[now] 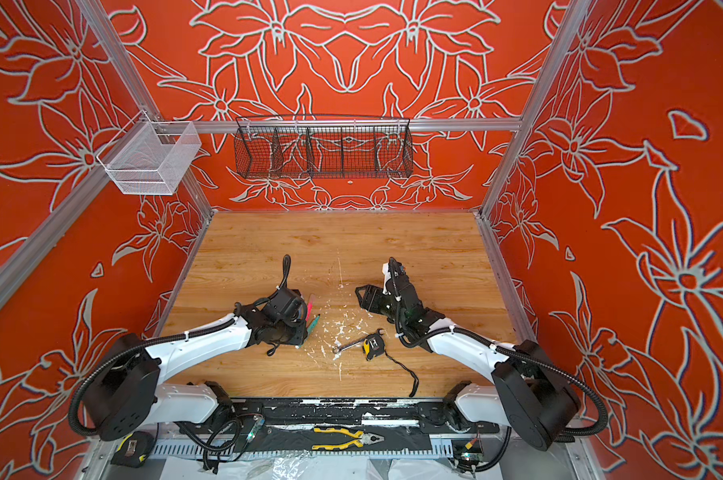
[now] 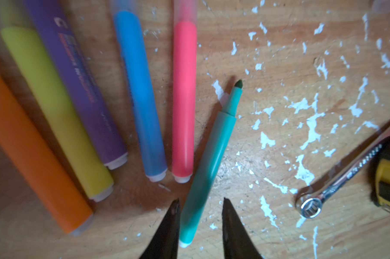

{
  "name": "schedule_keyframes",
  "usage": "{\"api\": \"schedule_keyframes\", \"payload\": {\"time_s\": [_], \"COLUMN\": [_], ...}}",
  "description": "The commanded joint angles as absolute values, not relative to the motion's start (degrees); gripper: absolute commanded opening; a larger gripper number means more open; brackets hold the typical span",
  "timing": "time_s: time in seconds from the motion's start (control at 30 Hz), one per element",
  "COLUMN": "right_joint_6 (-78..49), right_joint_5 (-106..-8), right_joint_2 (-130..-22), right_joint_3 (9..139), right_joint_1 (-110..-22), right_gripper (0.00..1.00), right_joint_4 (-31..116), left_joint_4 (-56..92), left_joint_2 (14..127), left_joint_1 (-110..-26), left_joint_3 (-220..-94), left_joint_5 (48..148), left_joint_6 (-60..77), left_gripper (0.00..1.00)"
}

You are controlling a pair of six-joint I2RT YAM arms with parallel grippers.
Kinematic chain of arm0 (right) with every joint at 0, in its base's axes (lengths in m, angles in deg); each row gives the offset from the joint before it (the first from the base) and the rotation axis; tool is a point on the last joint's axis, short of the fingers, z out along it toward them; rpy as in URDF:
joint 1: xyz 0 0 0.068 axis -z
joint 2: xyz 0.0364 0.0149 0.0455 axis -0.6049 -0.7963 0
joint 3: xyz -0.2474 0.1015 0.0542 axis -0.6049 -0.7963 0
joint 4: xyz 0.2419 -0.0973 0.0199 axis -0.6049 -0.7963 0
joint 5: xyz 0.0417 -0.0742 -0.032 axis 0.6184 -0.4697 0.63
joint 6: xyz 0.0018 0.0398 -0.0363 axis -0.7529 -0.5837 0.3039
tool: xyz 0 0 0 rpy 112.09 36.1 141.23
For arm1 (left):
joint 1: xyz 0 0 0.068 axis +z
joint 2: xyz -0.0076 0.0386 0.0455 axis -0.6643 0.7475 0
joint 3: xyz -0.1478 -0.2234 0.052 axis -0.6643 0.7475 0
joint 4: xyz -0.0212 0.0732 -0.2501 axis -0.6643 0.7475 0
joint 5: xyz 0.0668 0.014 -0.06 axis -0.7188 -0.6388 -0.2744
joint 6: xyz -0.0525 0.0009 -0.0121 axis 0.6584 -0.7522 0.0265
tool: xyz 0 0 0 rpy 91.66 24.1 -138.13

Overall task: Insert the pens into the pen caps
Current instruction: 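Grasp the uncapped teal marker with the left gripper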

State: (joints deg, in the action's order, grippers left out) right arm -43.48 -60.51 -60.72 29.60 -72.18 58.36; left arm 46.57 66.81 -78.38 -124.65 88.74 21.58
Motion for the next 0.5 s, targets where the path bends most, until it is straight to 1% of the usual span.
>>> {"api": "schedule_keyframes", "payload": {"time_s": [0.0,0.1,0.23,0.47], "right_joint_6": [-42.84,-42.69,-42.59,-42.55], "right_joint_5": [-61.45,-61.48,-61.63,-61.59], "right_joint_2": [-60.43,-60.39,-60.36,-60.23], "right_joint_3": [31.57,31.56,31.65,31.70], "right_joint_1": [-71.85,-71.86,-71.85,-71.85], "right_gripper": [0.70,0.70,0.70,0.70], "right_joint_4": [57.53,57.36,57.27,57.05], "left_joint_4": [48.79,49.63,52.54,56.31], "left_joint_2": [69.50,72.57,77.17,84.70], "left_joint_1": [-79.74,-80.46,-81.45,-84.39], "left_joint_3": [-127.34,-128.68,-132.07,-137.03], "left_joint_5": [87.23,86.01,85.02,78.84], "left_joint_6": [20.39,20.30,19.78,21.06], "left_gripper": [0.31,0.30,0.26,0.22]}}
